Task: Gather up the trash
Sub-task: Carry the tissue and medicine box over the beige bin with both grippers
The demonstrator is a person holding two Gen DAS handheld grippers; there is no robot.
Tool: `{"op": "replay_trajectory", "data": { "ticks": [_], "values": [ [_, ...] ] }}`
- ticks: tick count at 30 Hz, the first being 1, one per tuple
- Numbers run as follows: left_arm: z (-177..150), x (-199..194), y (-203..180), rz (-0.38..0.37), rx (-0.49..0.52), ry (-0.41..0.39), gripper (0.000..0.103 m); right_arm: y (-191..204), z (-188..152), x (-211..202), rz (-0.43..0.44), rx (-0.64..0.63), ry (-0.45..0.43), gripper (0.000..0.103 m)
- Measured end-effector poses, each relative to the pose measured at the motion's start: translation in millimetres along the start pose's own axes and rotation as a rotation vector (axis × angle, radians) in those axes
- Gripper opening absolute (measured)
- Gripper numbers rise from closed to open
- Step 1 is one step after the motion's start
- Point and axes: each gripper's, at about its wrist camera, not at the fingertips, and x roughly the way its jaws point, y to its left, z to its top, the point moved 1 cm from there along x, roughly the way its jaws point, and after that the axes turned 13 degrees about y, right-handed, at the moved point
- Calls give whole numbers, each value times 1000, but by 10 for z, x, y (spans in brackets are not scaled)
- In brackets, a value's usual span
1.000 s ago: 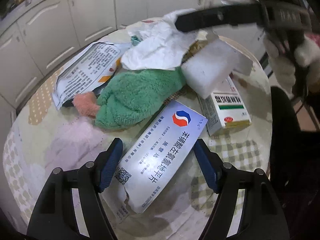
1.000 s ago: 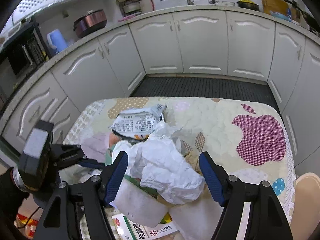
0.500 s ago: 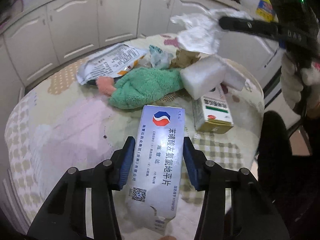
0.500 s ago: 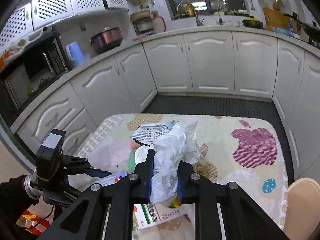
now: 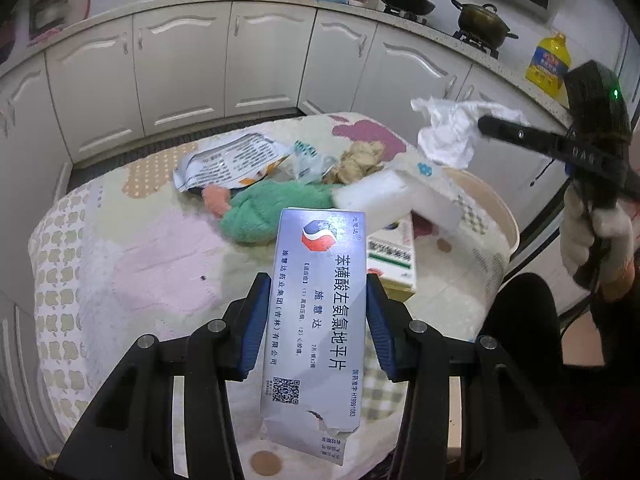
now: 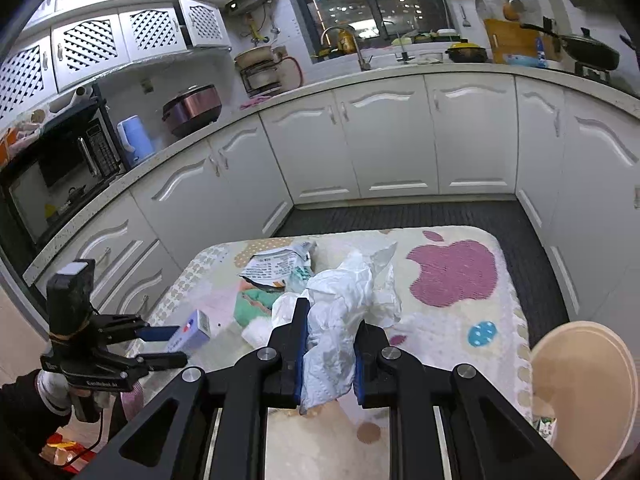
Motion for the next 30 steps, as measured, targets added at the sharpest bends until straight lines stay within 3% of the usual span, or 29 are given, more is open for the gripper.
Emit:
{"op": "replay_trajectory", "data": {
  "ticks": [8,30],
  "values": [
    [138,-38,-369,2,26,-22,44,-81,-137,-112,-2,12,-6,17],
    [400,18,-839,18,19,-24,44,-285,-262,-294,-10,22,-13,17]
  ]
}}
